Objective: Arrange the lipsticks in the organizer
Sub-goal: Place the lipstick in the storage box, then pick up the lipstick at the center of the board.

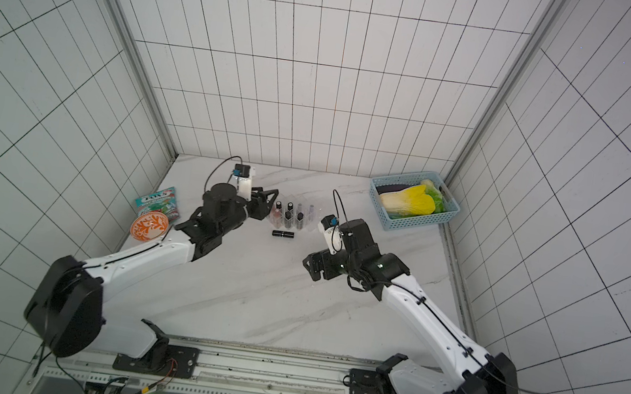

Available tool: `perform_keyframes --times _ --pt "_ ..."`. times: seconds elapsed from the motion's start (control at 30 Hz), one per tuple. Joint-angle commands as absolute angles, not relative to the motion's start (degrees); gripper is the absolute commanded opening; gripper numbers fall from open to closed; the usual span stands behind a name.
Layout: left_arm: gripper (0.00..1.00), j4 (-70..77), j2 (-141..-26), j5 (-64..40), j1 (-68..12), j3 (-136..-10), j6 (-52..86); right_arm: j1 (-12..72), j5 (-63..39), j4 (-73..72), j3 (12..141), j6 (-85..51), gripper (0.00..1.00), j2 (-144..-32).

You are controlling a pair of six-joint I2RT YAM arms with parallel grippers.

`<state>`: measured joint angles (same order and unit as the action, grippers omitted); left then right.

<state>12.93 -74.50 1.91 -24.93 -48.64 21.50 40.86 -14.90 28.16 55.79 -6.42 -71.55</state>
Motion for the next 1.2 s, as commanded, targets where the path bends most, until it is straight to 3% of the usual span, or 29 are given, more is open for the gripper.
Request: perform_keyframes --times 0.0,0.13,0.23,0.53,1.1,1.17 --pt "0.54 10.69 -67.29 0.35 -16.84 -36.94 34.55 41.34 -11.26 25.89 61.19 -3.0 0.95 -78.67" --pt "0.54 17.11 -58.64 -2.03 -9.55 -26.63 37.88 42.27 -10.26 28.04 70.47 0.9 0.96 -90.35" --pt "0.54 13.08 -55.97 -6.01 -5.09 -27.42 37.97 42.69 -10.55 28.43 76.7 3.08 0.97 -98.45" --pt "0.54 11.34 -56.14 -9.73 -2.03 -28.39 37.53 43.98 -13.05 27.85 90.35 5.67 0.99 -115.91" --pt "0.54 10.9 -58.44 -12.28 -0.57 -29.61 36.91 44.74 -15.37 28.28 102.24 7.99 1.0 -128.48" --pt "0.54 10.9 -58.75 -12.61 -0.6 -29.71 36.98 44.66 -15.92 28.78 101.73 8.08 0.97 -128.57"
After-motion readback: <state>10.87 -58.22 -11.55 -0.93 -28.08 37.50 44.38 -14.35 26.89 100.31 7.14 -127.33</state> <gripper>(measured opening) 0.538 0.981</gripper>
